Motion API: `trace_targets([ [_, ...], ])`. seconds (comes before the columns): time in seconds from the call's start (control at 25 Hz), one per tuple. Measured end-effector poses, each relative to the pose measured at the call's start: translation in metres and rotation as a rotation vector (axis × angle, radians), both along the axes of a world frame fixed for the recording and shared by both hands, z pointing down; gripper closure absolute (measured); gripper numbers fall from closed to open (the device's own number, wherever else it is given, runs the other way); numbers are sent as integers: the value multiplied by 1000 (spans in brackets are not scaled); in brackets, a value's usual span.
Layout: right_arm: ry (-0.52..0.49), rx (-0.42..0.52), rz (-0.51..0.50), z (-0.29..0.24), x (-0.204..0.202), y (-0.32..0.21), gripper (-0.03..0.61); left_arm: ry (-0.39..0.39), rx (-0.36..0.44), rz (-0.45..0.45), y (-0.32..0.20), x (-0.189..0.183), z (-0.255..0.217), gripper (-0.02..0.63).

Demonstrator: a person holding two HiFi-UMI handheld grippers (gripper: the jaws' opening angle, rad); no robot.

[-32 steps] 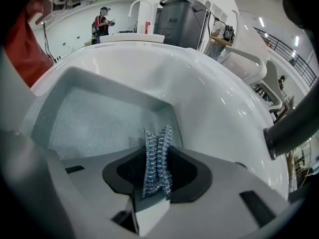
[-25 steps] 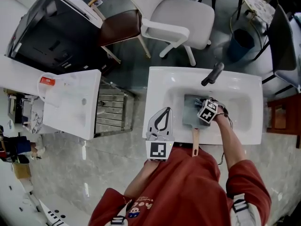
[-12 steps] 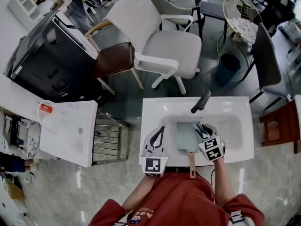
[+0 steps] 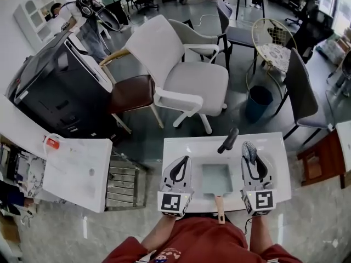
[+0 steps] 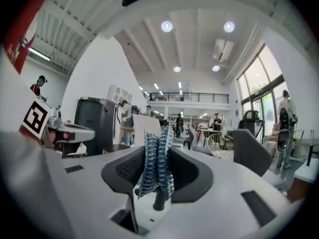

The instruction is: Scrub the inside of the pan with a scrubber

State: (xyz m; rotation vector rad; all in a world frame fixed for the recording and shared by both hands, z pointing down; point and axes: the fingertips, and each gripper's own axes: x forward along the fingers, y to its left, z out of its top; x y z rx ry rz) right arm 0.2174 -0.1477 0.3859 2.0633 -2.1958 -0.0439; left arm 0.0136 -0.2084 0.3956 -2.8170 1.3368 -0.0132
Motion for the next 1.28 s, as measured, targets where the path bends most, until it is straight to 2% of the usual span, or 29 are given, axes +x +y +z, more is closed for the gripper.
trace_targets([
  [0.16, 37, 203, 69, -56, 4, 6, 416, -20, 15, -24, 2, -10, -29, 603],
  [0.32, 83, 322, 90, -86, -3, 8, 416, -25, 55, -41, 1, -19, -50, 603],
  [0.6, 54, 298, 86, -78, -1, 0, 416, -16, 87, -58, -5, -28, -63, 603],
  [1.16, 51, 272, 64, -72, -5, -10, 417, -20, 69, -67, -5, -30, -59, 603],
  [1.28, 77, 281, 73, -73, -6, -10, 417, -19, 67, -71, -6, -30, -59, 603],
])
